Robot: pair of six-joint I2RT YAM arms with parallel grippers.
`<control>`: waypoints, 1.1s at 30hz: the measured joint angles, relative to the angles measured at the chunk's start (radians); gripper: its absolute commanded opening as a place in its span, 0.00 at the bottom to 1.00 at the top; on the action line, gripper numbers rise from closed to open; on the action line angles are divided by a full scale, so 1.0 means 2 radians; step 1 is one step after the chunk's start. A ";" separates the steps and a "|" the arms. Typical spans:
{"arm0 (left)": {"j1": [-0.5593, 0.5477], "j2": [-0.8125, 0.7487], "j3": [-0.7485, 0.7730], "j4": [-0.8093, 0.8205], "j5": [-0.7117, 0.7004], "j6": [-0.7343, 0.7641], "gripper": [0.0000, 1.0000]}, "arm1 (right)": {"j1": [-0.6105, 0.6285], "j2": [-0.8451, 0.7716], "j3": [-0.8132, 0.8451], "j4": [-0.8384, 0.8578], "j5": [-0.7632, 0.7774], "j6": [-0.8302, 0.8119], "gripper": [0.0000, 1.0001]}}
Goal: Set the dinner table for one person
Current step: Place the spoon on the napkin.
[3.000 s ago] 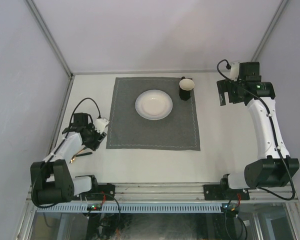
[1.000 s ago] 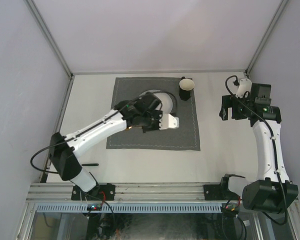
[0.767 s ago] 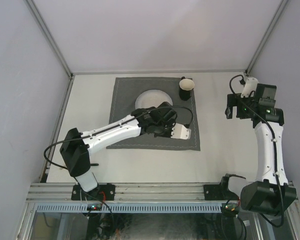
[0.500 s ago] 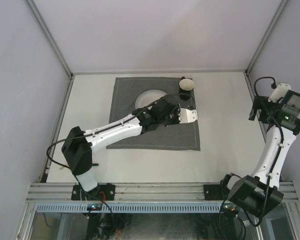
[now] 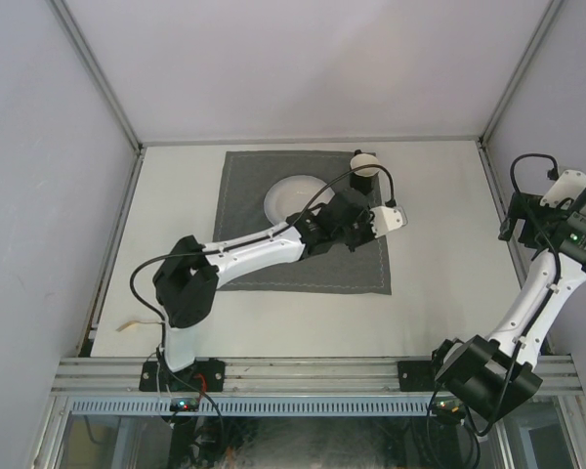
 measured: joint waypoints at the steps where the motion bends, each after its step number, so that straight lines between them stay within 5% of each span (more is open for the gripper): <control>1: 0.000 0.000 0.004 -0.010 0.020 0.004 0.00 | 0.000 0.000 0.000 -0.001 -0.002 0.000 0.86; 11: -0.019 0.015 0.020 -0.183 0.079 0.093 0.00 | -0.001 0.001 0.000 -0.010 -0.006 0.000 0.86; 22: -0.014 0.015 -0.009 -0.192 0.044 0.117 0.02 | -0.001 0.005 0.000 -0.012 -0.017 0.000 0.87; 24: -0.010 0.015 -0.009 -0.183 0.037 0.114 0.18 | -0.001 0.005 0.000 -0.014 -0.020 0.000 0.87; 28: -0.004 0.030 0.001 -0.167 0.012 0.099 0.70 | -0.001 0.004 0.000 -0.023 -0.027 -0.001 0.87; 30: -0.002 0.038 0.003 -0.158 -0.002 0.088 0.85 | -0.001 0.004 0.000 -0.025 -0.032 -0.001 0.87; 33: 0.002 0.037 0.003 -0.145 -0.019 0.078 0.88 | 0.006 0.004 0.000 -0.025 -0.034 0.000 0.87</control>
